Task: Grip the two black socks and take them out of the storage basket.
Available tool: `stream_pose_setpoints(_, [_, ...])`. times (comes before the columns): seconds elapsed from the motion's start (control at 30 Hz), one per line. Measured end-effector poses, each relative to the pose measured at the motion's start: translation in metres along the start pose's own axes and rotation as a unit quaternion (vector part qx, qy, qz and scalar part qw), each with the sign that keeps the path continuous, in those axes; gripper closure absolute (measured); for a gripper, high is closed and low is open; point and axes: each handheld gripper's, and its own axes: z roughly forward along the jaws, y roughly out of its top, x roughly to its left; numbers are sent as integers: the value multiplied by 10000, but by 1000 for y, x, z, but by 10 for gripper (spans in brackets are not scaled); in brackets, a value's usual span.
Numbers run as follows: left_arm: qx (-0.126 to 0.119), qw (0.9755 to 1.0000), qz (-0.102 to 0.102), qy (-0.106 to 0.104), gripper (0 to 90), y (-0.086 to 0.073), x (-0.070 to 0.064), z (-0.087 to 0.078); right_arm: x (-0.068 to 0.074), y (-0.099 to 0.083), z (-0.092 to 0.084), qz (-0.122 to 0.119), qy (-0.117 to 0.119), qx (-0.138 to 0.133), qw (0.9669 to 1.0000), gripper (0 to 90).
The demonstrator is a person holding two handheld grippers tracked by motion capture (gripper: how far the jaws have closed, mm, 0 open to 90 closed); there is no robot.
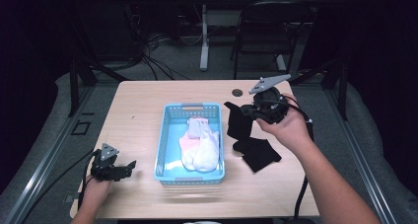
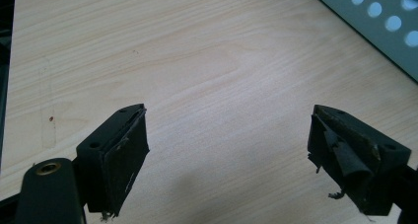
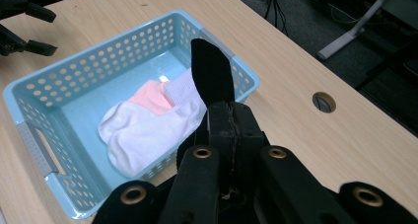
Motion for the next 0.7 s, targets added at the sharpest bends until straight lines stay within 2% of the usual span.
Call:
stream_pose_setpoints(0.2, [-4, 10000, -3, 1, 155, 0, 0, 0, -4, -19, 10, 153, 29, 22, 9999, 890])
stream_pose_setpoints(0.7, [21, 10000, 29, 12, 155, 0, 0, 0, -1, -65, 42, 512, 181, 203, 9983, 890])
